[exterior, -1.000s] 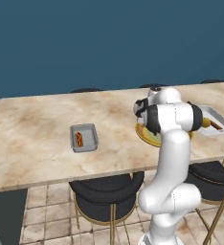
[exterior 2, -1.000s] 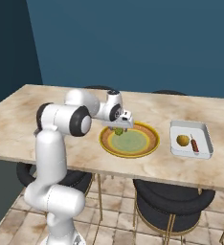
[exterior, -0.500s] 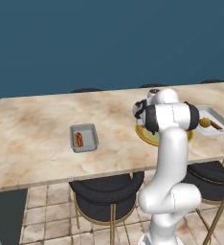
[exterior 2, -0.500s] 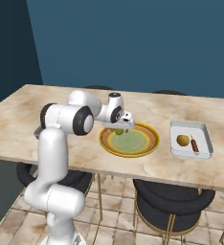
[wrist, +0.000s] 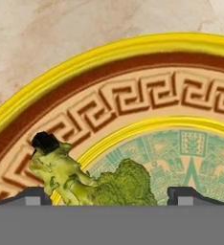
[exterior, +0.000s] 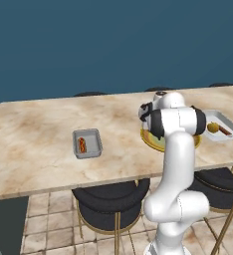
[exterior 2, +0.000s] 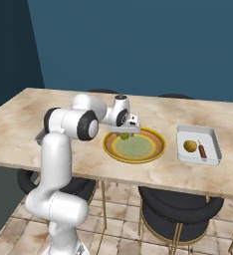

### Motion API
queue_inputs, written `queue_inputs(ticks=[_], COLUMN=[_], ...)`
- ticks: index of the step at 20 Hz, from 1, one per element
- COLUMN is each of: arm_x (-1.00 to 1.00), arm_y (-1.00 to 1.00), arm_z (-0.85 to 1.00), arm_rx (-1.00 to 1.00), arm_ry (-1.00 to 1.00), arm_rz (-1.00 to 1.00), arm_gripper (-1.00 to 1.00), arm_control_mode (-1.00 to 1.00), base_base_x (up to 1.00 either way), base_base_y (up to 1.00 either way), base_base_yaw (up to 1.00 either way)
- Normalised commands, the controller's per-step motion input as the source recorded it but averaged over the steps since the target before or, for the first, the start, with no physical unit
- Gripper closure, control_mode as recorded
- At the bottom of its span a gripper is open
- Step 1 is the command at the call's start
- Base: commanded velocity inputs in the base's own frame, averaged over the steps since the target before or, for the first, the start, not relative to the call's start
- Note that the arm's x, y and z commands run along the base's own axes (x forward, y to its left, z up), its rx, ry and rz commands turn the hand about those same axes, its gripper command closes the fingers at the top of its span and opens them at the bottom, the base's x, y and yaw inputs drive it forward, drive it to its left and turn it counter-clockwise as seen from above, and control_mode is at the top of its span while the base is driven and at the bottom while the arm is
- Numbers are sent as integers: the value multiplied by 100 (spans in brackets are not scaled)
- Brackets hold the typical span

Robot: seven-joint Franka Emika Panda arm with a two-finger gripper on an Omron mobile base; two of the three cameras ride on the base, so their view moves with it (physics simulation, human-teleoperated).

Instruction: Place one cooked food and one vegetable from the large plate to each tupperware container.

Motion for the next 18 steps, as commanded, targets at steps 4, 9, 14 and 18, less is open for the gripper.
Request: queue_inputs(ticks=[4, 9, 14, 18], arm_x=[0, -2, -36, -60], arm_y=[0, 0, 21, 58], arm_z=[-13, -1, 46, 62], arm_rx=[0, 0, -5, -4], arm_ry=[2, 0, 0, 0], arm_rz=[0, 0, 0, -7], arm_gripper=[100, 100, 100, 100], arm_control_mode=[-100, -100, -100, -100], base_base_x=[0, 0, 0, 0], base_base_y=[0, 0, 0, 0], base_base_yaw=[0, 0, 0, 0])
